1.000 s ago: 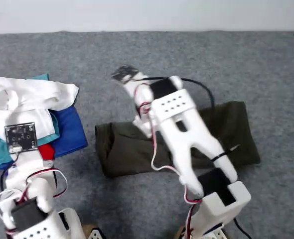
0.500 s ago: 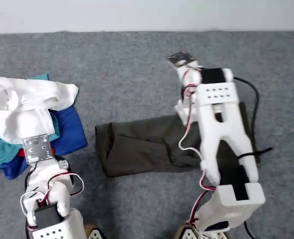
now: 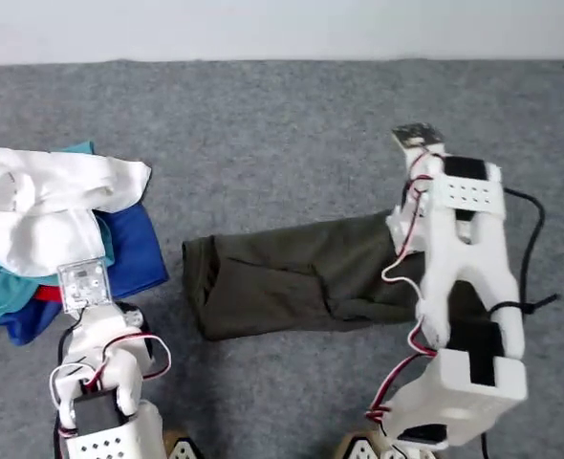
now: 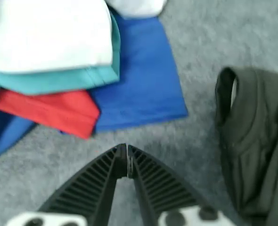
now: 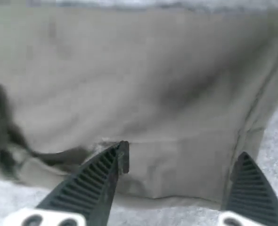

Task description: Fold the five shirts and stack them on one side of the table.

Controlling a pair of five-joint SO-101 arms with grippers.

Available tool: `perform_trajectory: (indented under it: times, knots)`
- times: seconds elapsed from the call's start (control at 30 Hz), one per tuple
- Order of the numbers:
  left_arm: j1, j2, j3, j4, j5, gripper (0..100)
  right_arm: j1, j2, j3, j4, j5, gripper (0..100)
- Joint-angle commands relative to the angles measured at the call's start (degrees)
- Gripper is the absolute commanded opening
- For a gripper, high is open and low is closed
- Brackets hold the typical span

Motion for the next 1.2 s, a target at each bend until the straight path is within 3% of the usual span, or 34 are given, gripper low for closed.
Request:
perform_trajectory:
  times: [0.0, 0.3, 0.7, 0.8, 1.0, 1.17]
  knots:
    - [0.4, -0.7, -0.3, 1.2, 3.1, 1, 3.4, -3.5, 0.5, -3.2, -0.2, 34.4]
    - [0.2, -0.7, -0.3, 4.5, 19.4, 1, 6.6, -0.9, 6.5, -14.8, 1.7, 34.4]
    - [0.4, -0.7, -0.2, 5.0, 18.5, 1, 6.5, 12.5, 3.2, -17.3, 1.4, 33.7]
    - [0.4, -0.7, -0.2, 5.0, 18.5, 1, 6.4, 13.2, 1.5, -16.1, 1.4, 26.7]
    - [0.4, -0.7, -0.2, 5.0, 18.6, 1, 6.6, 14.0, 0.5, -16.1, 1.4, 3.2]
    - [0.4, -0.7, -0.2, 5.0, 18.6, 1, 6.8, 13.8, 0.8, -16.1, 1.8, 1.0]
